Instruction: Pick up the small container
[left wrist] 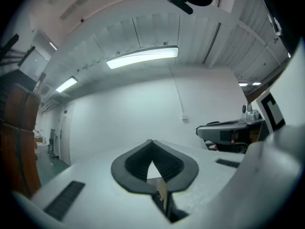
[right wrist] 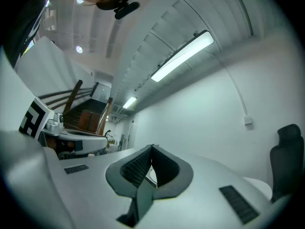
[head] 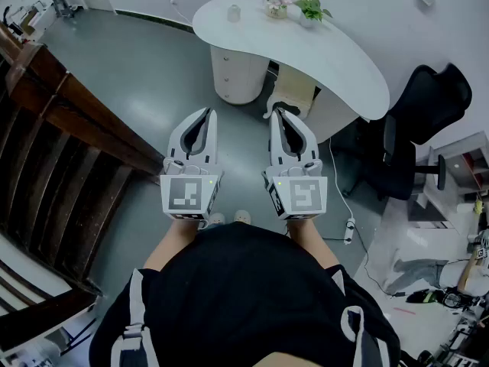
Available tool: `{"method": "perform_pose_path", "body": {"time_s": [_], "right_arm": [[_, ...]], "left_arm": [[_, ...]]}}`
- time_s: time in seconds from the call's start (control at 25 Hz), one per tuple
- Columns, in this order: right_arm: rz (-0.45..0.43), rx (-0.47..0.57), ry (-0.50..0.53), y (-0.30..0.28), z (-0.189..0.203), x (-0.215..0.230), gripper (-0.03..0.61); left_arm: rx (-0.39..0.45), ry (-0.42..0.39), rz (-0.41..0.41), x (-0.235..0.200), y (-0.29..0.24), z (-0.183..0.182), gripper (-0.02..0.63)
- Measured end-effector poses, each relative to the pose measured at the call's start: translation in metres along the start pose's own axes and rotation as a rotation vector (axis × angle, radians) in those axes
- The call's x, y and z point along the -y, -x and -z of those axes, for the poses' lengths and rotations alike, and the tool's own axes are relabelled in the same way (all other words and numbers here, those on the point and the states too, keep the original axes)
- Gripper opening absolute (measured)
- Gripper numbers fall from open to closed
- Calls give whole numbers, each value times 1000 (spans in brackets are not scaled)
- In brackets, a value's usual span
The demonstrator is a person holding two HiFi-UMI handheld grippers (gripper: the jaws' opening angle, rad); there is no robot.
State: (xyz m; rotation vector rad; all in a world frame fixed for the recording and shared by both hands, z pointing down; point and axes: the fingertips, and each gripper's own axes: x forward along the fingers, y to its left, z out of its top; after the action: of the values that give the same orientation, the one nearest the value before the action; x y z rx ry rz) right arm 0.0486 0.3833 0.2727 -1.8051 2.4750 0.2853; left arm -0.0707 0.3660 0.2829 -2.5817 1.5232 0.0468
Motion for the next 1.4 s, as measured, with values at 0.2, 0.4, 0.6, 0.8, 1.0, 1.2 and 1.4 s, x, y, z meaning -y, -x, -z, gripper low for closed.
{"method": "perform_pose_path", "body": {"time_s": [0.2,0.4,0.6,0.8,1.0,1.2,1.4], "right_arm": [[-1,-6,-10,-3,4,12,18],[-28,-1,-38,-8,8,23,18],[-51,6,-67,-14,15,26,18],[-59,-5,-67,-35,25,29,18],[-59,-7,-68,-73,35,37,18],[-45,-6,-62,-136,49,45,18],[-23,-12,-63,-198,57,57,18]], "left_arm": [[-1,9,-1,6,-9,2,6],[1,5,-11,13,-18,4,6],[-13,10,-25,11,-26,11,6],[-16,5,-24,0,-47,16,6],[-30,33,-14,-19,-81,31,6],[-28,30,-2,-56,-130,43,6],[-40,34,13,-92,-181,47,6]]}}
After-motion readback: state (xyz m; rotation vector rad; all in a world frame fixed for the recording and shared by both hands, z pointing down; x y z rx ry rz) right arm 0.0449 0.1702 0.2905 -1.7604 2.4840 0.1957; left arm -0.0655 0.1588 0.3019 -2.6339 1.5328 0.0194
